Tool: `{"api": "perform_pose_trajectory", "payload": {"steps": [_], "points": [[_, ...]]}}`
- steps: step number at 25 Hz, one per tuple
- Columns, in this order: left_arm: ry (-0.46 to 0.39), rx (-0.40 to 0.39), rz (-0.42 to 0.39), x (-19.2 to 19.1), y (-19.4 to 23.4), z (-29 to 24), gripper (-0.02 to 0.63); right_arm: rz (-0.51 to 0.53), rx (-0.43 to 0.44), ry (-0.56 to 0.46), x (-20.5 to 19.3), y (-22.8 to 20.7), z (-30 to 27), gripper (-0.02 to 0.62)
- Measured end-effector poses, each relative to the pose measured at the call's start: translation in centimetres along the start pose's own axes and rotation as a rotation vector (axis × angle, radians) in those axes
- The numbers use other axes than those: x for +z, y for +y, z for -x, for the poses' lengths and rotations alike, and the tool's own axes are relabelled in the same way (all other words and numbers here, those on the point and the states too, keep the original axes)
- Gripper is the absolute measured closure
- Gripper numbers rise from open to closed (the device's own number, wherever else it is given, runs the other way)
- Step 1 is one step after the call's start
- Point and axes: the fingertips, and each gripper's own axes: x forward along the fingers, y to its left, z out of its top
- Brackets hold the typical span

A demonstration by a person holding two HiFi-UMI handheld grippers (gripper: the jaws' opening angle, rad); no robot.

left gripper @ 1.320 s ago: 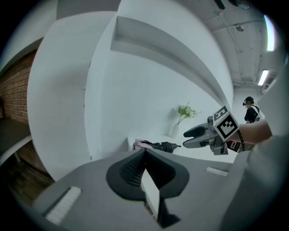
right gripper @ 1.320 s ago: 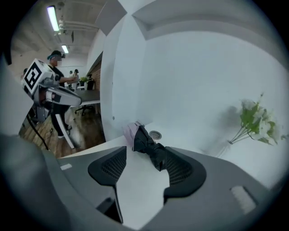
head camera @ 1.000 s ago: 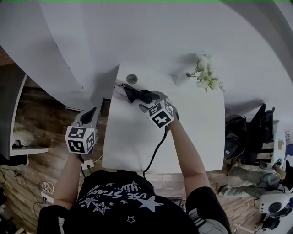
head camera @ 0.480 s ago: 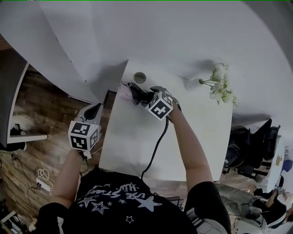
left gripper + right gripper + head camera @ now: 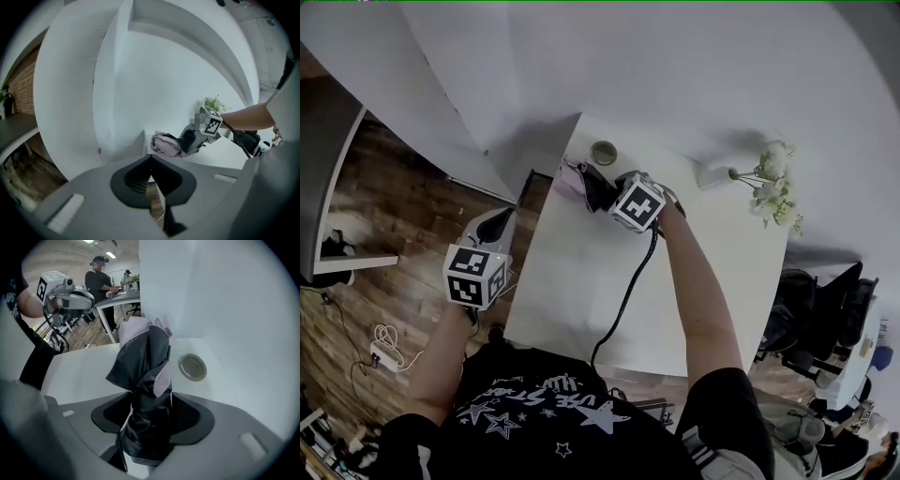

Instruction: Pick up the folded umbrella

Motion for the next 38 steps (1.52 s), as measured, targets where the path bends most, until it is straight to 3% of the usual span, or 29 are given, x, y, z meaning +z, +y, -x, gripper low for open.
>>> {"api": "perform_pose_trajectory", "payload": {"steps": [7, 15, 22, 38], "points": [[0.0, 0.01, 0.007, -1.1, 0.6, 1.2, 0.603, -0.027, 0.023, 0.018, -0.1, 0.2, 0.2, 0.35], [-0.017, -0.001, 0.013, -1.7, 1.1, 3.0, 0.603, -0.12, -0.105, 0.01, 0.1, 0.5, 1.1, 0.368], [-0.052, -0.028, 0.001, -1.9, 1.3, 6.0, 0.603, -0.283, -0.147, -0.166, 2.8, 3.5, 4.9, 0.368], [-0.133, -0.155, -0.065, -3.2, 0.6, 15.1, 0.603, -0.707, -0.296, -0.563, 6.3, 16.1, 14.5, 0.365]]}}
